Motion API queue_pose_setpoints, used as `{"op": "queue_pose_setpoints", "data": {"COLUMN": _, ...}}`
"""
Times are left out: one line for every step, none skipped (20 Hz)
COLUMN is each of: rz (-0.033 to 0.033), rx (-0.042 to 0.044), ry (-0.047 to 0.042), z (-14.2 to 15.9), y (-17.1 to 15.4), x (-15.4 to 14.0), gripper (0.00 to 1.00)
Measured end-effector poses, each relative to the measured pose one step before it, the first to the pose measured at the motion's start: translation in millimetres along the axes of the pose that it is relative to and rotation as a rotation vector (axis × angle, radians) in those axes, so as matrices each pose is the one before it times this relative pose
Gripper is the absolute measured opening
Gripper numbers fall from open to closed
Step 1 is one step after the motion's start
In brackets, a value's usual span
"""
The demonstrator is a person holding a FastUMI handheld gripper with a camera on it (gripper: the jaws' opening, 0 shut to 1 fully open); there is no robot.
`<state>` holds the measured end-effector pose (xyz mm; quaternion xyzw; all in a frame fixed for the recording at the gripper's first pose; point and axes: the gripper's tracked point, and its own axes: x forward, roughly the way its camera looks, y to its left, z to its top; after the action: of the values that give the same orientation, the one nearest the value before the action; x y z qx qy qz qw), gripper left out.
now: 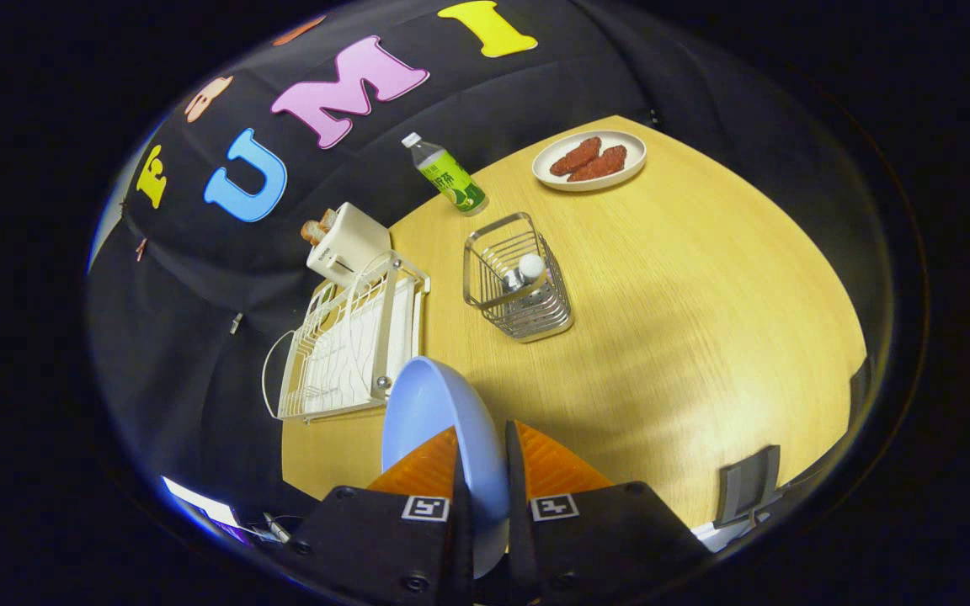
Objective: Take the plate from the dish rack, then take the spoon from the basket and place it into the plate.
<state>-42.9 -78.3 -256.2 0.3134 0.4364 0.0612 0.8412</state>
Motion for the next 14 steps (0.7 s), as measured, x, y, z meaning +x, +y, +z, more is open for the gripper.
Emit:
{"op": "queue_pose_setpoints", "data": {"rz": 0.01813, "rx": -0.00361, "ry": 0.02436, "z": -4.09, "y": -4.36, "x": 10.49, "gripper": 0.20}}
{"op": "queue_pose_setpoints", "data": {"rz": 0.01070, "rx": -0.01658, "ry": 0.02109, "z": -4.07, "y": -3.95, "x": 9.62, "gripper": 0.20}}
{"op": "queue_pose_setpoints", "data": {"rz": -0.00559, "rx": -0.03434, "ry": 0.01295, "z": -1.19, "y": -7.27, "x": 8.32, "gripper": 0.21}}
{"op": "queue_pose_setpoints", "data": {"rz": -0.00446, "rx": -0.03518, "ry": 0.00989, "z": -2.37, "y": -7.46, "x": 4.84, "gripper": 0.21}}
{"op": "queue_pose_setpoints", "data": {"rz": 0.02647, "rx": -0.00211, "ry": 0.00548, "z": -1.35, "y": 0.81, "x": 4.71, "gripper": 0.21}}
{"op": "queue_pose_setpoints", "data": {"rz": 0.01714, "rx": -0.00276, "ry": -0.00196, "z": 2.49, "y": 1.18, "x": 2.22, "gripper": 0.22}}
{"op": "queue_pose_setpoints", "data": {"rz": 0.00312, "rx": -0.01359, "ry": -0.00641, "z": 2.78, "y": -2.48, "x": 4.07, "gripper": 0.23}}
{"op": "queue_pose_setpoints", "data": {"rz": -0.00873, "rx": -0.02002, "ry": -0.00169, "z": 1.44, "y": -6.77, "x": -0.61, "gripper": 0.23}}
{"op": "queue_pose_setpoints", "data": {"rz": -0.00140, "rx": -0.01782, "ry": -0.00198, "z": 1.30, "y": -4.55, "x": 0.52, "gripper": 0.26}}
{"op": "queue_pose_setpoints", "data": {"rz": 0.00613, "rx": -0.01285, "ry": 0.00606, "z": -0.75, "y": -1.97, "x": 1.44, "gripper": 0.37}}
{"op": "queue_pose_setpoints", "data": {"rz": 0.00508, "rx": -0.02137, "ry": 0.01530, "z": -2.32, "y": -3.37, "x": -1.32, "gripper": 0.48}}
{"op": "queue_pose_setpoints", "data": {"rz": 0.00505, "rx": -0.03150, "ry": -0.01155, "z": 2.69, "y": -2.94, "x": -3.10, "gripper": 0.59}}
{"op": "queue_pose_setpoints", "data": {"rz": -0.00370, "rx": -0.04533, "ry": -0.01895, "z": 3.88, "y": -4.85, "x": -6.88, "gripper": 0.79}}
{"op": "queue_pose_setpoints", "data": {"rz": 0.00124, "rx": -0.05737, "ry": -0.03531, "z": 7.76, "y": -0.93, "x": -2.14, "gripper": 0.99}}
